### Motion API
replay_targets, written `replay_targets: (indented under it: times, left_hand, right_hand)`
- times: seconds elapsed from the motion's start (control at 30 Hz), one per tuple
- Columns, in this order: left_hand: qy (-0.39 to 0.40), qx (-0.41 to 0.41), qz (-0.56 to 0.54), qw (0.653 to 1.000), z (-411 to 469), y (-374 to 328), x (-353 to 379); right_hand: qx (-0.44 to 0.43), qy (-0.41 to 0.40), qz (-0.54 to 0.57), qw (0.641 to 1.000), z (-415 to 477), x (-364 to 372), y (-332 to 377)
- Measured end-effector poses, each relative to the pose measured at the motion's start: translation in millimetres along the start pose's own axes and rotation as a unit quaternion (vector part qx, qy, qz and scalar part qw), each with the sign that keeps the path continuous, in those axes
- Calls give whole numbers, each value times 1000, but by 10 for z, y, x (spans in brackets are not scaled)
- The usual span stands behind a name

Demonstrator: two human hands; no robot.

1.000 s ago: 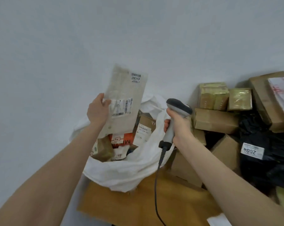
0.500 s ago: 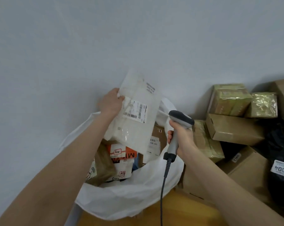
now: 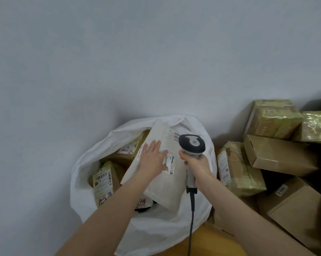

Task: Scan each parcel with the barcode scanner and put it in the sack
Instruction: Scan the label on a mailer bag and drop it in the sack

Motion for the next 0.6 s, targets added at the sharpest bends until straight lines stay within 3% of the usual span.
replay_targets:
  times: [0.1,0.17,0.27,0.33,0.47,0.53,0.6]
  left_hand:
    - [-130,-2,-62,990,130,319,-435]
    - [-201,-60,-21,977,193,724,-713]
    - [-107,-179,22,978,271,1392,-739]
    - [-110,-223,-50,967,286,1700,-786]
    - [-315,-313,-187,876,166,2269,-1370]
    - [-353,-319,-188,859,84,2322,-1586]
    - [-364,-227,-147,891,50,2013,-1650]
  right_hand:
    - [-34,53,-48,997,68,279,-68]
    - [-40,85,-90,991,103,490,-135]
    - [-50,112,-166,979,182,759,-233]
    - [-46,133,-198,970,222,885,-292]
    - [-76,147,-259,952,396,1042,-250]
    - [-64,131,-241,960,483,1017,-199]
    - [-29,128,-191,973,559,965,-222]
Point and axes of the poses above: each hand's wrist, its own z-axis towards the middle knuckle, its own x-axis out of the palm, y = z × x, the point moved 6 cm from there along z, towards the middle knuckle, and after that the axes turned 3 degrees about -z, right-handed, at the moved point
